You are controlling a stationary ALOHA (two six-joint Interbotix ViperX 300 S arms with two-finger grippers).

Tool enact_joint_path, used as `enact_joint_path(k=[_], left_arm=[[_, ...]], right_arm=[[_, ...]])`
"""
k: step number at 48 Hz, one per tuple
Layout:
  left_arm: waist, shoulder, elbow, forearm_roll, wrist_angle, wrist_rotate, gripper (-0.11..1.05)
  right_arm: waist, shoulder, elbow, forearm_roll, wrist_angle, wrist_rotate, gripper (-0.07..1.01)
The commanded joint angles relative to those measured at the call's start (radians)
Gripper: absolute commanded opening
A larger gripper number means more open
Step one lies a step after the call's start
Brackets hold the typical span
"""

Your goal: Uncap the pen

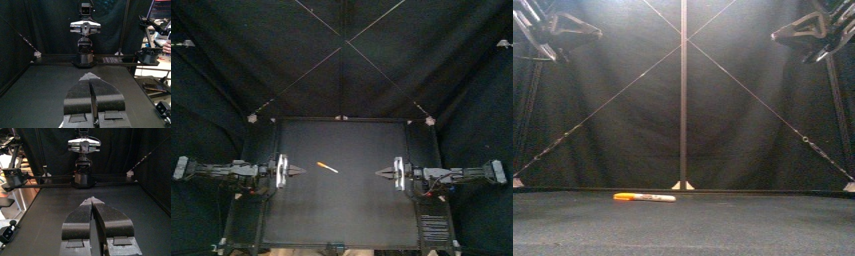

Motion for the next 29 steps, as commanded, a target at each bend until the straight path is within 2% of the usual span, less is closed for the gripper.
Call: enact_joint_path(k=[1, 9, 14, 18, 26, 29], left_arm=[[0.021, 0.021, -0.015, -0.003, -0.038, 0.0, -0.05], [0.063, 0.087, -0.017, -0.003, -0.095, 0.0031, 0.01], [0.094, 0.149, -0.023, -0.003, -0.106, 0.0031, 0.03], [0.123, 0.202, -0.026, -0.003, -0.104, 0.0031, 0.03], [0.155, 0.276, -0.031, -0.005, -0.11, -0.0015, 0.06], [0.164, 0.295, -0.031, -0.006, -0.112, 0.0, 0.09]], right_arm=[[-0.018, 0.049, -0.015, 0.005, -0.009, 0.008, -0.04], [-0.086, 0.216, -0.075, 0.012, -0.023, 0.011, 0.0], [-0.132, 0.37, -0.143, 0.029, -0.023, 0.011, 0.0], [-0.149, 0.479, -0.196, 0.038, -0.023, 0.011, 0.01], [-0.156, 0.706, -0.318, 0.08, -0.023, 0.011, 0.02], [-0.153, 0.781, -0.362, 0.091, -0.018, 0.011, 0.05]])
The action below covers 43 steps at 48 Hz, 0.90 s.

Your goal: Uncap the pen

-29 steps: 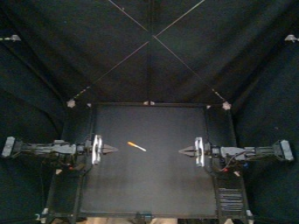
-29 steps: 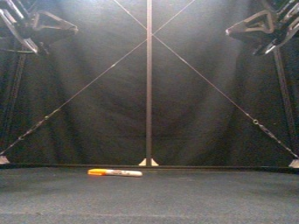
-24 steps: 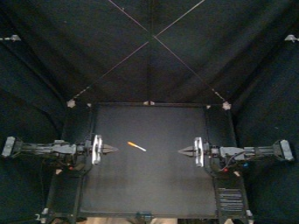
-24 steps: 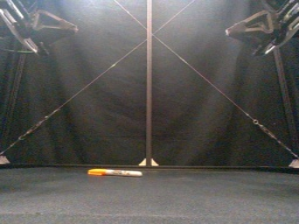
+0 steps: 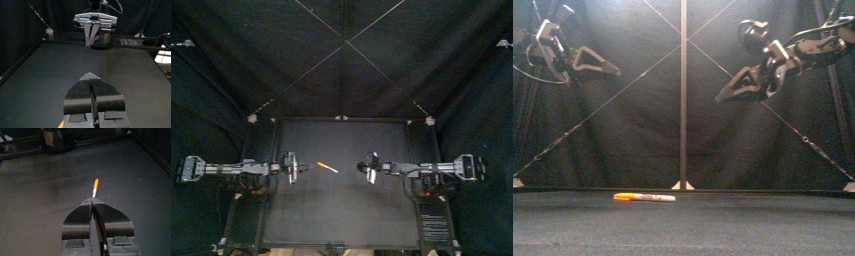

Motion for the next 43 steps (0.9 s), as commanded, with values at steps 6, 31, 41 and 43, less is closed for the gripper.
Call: enact_joint_path(k=[6, 31, 41, 43], left_arm=[[0.021, 0.049, -0.028, -0.002, -0.014, 0.0046, 0.22], [0.026, 0.061, -0.014, -0.003, -0.008, 0.0015, 0.73], [0.026, 0.061, -0.009, -0.005, -0.006, 0.0, 0.73], [0.028, 0.061, -0.008, -0.003, -0.006, 0.0, 0.73]], right_arm=[[0.003, 0.233, -0.178, 0.02, 0.02, -0.003, 0.19], [-0.051, 0.518, -0.397, 0.003, 0.097, -0.008, 0.8], [-0.051, 0.589, -0.474, -0.009, 0.192, -0.005, 0.79], [-0.052, 0.601, -0.486, -0.009, 0.213, -0.003, 0.79]])
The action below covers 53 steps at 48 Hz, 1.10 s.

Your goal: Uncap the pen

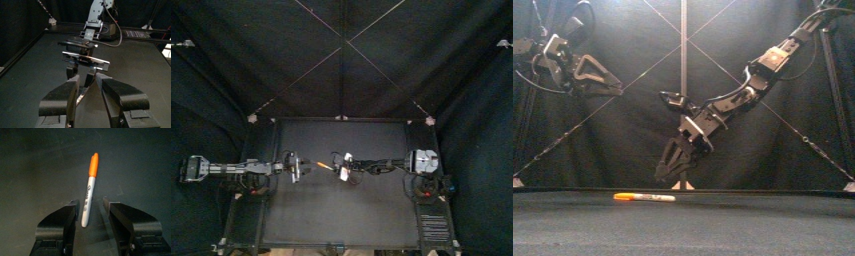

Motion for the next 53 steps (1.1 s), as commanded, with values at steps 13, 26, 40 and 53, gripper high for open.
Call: enact_joint_path(k=[13, 26, 40, 53], left_arm=[[0.003, -0.002, -0.005, -0.011, -0.002, -0.0015, 0.73], [0.009, 0.0, -0.008, -0.043, -0.002, -0.0015, 0.73], [0.018, 0.032, -0.012, -0.072, -0.011, 0.0015, 0.73], [0.029, 0.114, -0.057, -0.072, -0.026, 0.0015, 0.73]], right_arm=[[-0.006, 0.032, -0.064, -0.002, 0.075, 0.002, 0.79], [0.0, 0.048, -0.055, 0.0, 0.104, 0.003, 0.78], [0.003, 0.028, -0.044, -0.011, 0.14, 0.0, 0.47], [-0.003, -0.135, 0.011, -0.106, 0.15, 0.0, 0.43]])
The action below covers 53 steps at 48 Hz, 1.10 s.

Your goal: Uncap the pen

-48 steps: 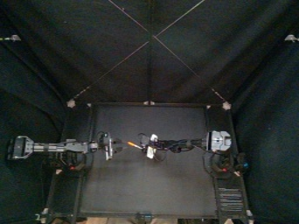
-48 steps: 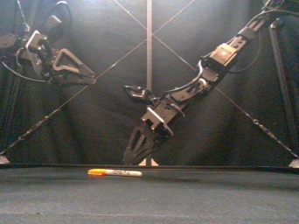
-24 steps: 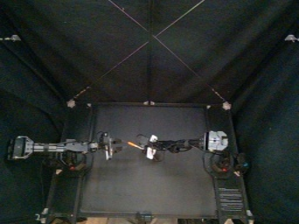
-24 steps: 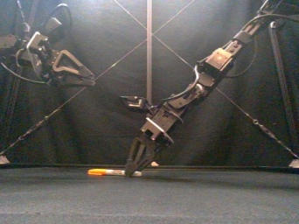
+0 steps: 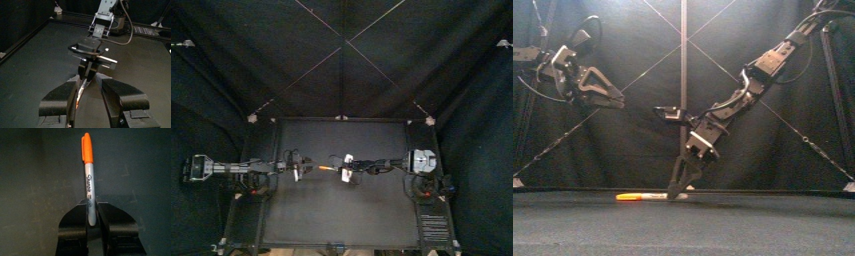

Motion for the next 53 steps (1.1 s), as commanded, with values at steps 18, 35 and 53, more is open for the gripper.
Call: enact_joint_path(k=[18, 35, 53], left_arm=[[0.005, 0.118, -0.103, -0.002, -0.032, 0.0031, 0.74], [0.006, 0.138, -0.121, -0.002, -0.032, 0.0, 0.74], [0.006, 0.138, -0.118, -0.008, -0.032, -0.0061, 0.72]], right_arm=[[-0.015, -0.327, 0.094, -0.155, -0.044, -0.005, 0.43], [-0.008, -0.353, 0.107, -0.181, -0.087, -0.012, 0.43], [0.003, -0.394, 0.117, -0.192, -0.11, -0.011, 0.43]])
